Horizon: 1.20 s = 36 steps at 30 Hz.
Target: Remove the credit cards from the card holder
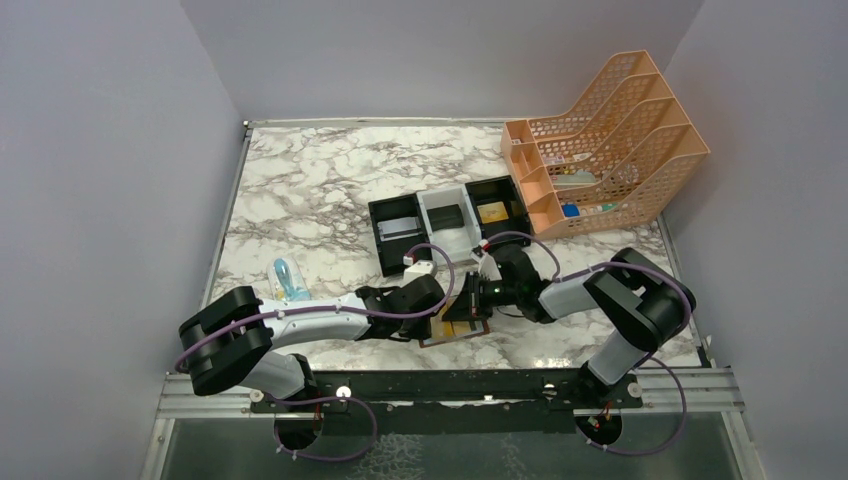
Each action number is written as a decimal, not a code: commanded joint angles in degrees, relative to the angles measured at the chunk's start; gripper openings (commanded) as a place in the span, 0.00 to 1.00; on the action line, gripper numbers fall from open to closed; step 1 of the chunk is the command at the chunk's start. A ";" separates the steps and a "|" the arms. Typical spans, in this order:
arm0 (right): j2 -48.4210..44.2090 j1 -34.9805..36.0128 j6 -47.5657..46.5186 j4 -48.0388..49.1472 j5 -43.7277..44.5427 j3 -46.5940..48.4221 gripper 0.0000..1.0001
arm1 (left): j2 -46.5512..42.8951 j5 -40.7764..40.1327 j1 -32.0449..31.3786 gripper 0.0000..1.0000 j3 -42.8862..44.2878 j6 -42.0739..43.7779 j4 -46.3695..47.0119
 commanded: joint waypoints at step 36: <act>-34.01 -3.62 -30.95 -43.52 51.28 21.23 0.01 | -18.34 -3.71 8.83 0.77 3.19 9.00 -7.86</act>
